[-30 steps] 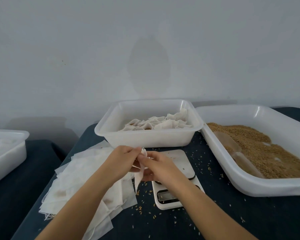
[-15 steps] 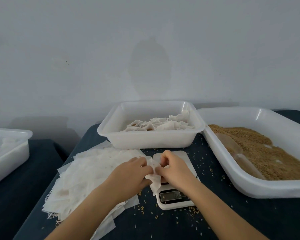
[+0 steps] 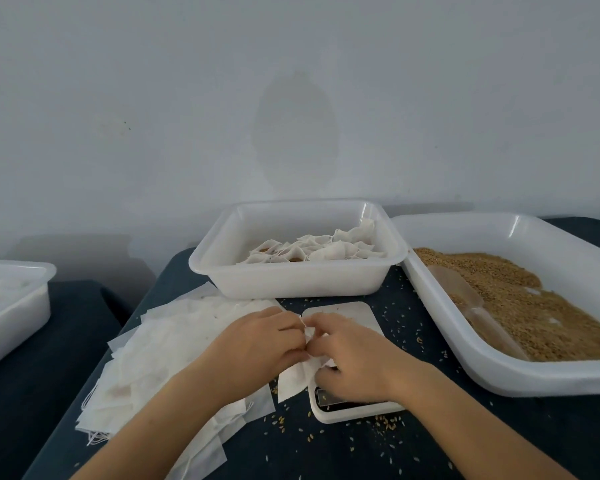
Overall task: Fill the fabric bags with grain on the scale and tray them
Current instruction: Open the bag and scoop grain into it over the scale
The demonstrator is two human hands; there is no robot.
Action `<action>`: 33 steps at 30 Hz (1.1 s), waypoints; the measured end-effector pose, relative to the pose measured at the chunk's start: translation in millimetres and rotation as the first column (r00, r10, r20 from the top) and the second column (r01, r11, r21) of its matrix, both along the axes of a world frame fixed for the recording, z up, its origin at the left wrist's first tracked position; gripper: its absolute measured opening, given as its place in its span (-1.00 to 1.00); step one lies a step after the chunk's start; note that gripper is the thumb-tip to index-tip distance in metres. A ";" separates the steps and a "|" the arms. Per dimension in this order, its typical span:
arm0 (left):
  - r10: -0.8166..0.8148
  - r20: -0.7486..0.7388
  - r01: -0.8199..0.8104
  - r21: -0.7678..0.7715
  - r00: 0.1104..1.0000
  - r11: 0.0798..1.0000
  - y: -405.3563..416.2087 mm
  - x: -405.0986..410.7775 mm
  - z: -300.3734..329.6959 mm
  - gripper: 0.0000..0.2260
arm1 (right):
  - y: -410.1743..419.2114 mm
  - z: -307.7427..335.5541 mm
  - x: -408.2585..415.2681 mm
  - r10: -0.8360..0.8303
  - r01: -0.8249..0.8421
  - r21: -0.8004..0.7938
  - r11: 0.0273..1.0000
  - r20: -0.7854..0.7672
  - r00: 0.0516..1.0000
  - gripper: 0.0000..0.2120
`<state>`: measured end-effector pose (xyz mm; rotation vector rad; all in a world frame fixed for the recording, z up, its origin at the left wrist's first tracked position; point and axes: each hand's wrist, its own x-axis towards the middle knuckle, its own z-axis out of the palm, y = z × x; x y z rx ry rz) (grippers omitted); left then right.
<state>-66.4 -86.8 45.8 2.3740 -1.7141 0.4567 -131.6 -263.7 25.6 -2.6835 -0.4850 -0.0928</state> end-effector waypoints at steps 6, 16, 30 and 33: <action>0.049 -0.177 -0.051 -0.007 0.983 0.999 9.5 13.1 -12.8 -0.75 | -4.6 -2.4 2.2 0.043 -0.031 -0.312 0.950 0.030 0.999 -0.66; 0.033 -0.301 -0.061 -0.083 0.953 0.995 10.9 20.9 -28.0 -0.82 | -6.7 -6.0 9.7 0.040 -0.047 -0.101 0.994 -0.070 0.997 -0.70; 0.076 -0.412 -0.190 -0.242 0.908 0.951 -5.9 17.0 -33.8 -0.95 | -101.6 67.4 -12.5 -0.572 0.554 0.169 0.815 0.086 0.816 -0.86; 0.068 -0.393 -0.181 -0.257 0.917 0.949 -16.8 16.6 -29.3 -0.94 | -147.4 67.7 -11.0 -0.784 0.767 -0.179 0.617 -0.054 0.618 -0.72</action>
